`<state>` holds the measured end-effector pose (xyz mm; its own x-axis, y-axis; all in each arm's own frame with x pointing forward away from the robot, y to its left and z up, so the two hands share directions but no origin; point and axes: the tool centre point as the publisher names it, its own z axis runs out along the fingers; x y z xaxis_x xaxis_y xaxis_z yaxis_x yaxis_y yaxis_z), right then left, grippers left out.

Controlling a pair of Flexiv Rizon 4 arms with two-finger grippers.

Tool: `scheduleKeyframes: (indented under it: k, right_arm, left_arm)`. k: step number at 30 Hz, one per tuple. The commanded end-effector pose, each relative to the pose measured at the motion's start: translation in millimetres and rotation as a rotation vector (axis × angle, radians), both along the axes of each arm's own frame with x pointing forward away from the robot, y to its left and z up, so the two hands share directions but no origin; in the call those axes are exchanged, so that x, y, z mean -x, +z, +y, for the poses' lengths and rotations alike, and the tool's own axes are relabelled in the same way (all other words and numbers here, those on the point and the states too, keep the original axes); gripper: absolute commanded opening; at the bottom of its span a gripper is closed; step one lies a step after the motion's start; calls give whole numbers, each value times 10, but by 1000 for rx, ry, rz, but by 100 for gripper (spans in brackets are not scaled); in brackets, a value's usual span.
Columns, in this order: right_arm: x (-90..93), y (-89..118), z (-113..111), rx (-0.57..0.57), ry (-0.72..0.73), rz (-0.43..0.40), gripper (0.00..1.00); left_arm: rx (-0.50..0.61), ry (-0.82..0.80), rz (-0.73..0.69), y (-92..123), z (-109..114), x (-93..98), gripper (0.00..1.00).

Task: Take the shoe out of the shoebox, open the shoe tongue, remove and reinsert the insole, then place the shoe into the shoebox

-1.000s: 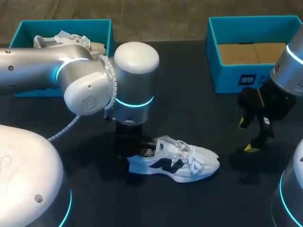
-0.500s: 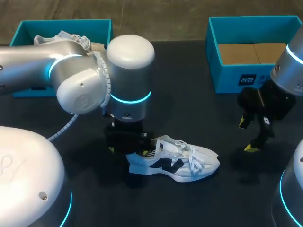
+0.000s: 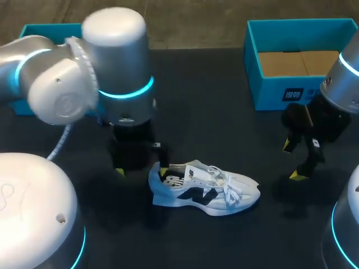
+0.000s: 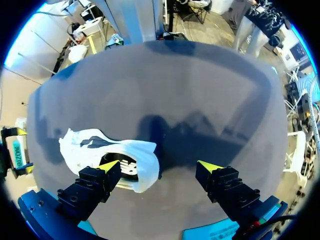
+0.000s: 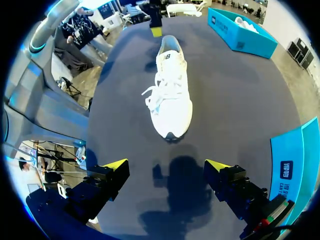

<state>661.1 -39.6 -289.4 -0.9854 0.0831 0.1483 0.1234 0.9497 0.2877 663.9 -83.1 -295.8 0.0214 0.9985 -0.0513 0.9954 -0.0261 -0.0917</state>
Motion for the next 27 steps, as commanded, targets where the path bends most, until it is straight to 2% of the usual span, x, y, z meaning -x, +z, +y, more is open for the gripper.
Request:
scheduleKeyframes:
  k: [1,8,15,20,21,27]
  right_arm:
    - [1,-8,3,2,0,0,100]
    - [1,-8,3,2,0,0,100]
    - [1,-8,3,2,0,0,100]
    - [1,-8,3,2,0,0,100]
    - [1,-8,3,2,0,0,100]
    - [1,-8,3,2,0,0,100]
  left_arm:
    - [102,41,14,292,377,77,100]
    - [185,164,166,484,645,52,100]
    - [304,313,281,575,919,100,100]
    - [321,488,416,559,1024,75,100]
    - [307,586,423,540,1064,70,100]
    - [307,586,423,540,1064,70,100]
